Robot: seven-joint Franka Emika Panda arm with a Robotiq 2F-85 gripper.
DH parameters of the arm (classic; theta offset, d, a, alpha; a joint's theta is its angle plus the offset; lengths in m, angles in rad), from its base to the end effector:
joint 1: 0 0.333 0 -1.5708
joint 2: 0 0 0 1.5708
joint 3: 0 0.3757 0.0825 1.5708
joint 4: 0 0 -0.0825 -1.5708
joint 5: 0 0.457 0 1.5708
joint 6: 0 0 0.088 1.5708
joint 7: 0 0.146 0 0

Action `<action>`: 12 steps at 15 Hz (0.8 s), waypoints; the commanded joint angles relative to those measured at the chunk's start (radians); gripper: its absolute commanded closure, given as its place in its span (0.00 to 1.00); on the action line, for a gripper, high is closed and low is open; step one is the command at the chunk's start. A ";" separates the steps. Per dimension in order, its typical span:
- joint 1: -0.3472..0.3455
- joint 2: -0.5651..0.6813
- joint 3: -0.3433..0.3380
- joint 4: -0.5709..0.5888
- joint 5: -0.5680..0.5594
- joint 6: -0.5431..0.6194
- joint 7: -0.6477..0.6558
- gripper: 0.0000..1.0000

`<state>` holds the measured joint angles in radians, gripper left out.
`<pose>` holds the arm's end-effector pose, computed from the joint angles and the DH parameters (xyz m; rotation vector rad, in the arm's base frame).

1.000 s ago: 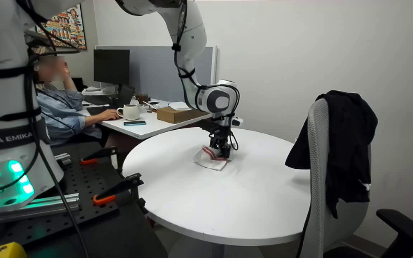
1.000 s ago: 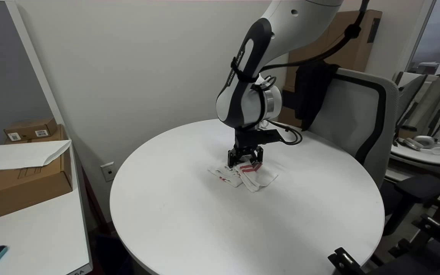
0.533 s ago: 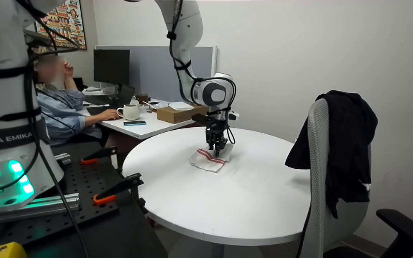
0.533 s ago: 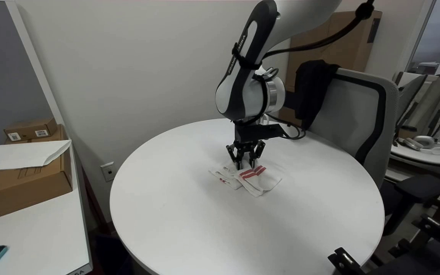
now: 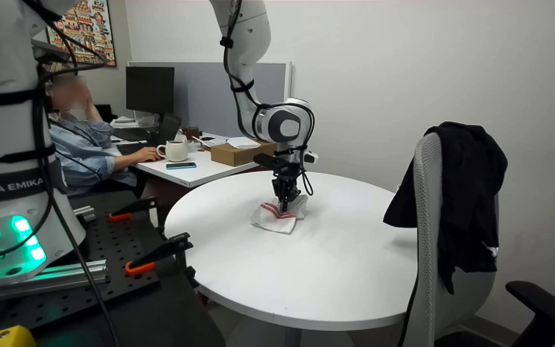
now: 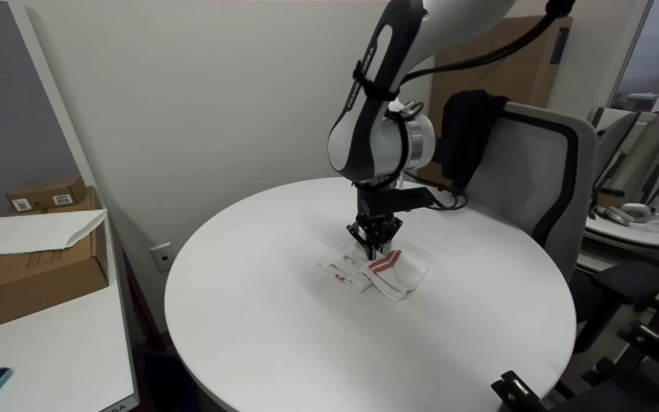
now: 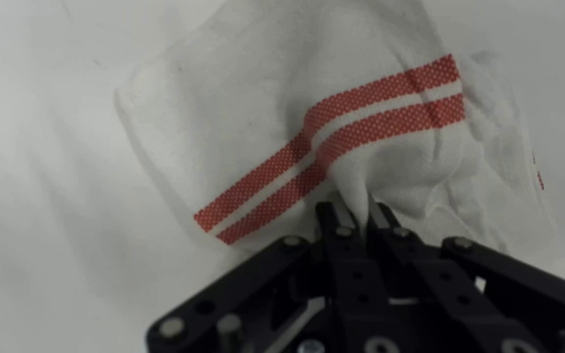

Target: Use the towel to wipe the table

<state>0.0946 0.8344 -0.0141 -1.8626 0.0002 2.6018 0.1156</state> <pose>0.6764 0.0542 -0.0065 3.1180 -0.0486 -0.1461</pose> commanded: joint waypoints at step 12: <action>-0.174 -0.040 -0.058 -0.044 -0.012 -0.002 -0.143 0.98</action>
<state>-0.0585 0.7564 -0.0809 -1.9335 -0.0023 2.6026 -0.0031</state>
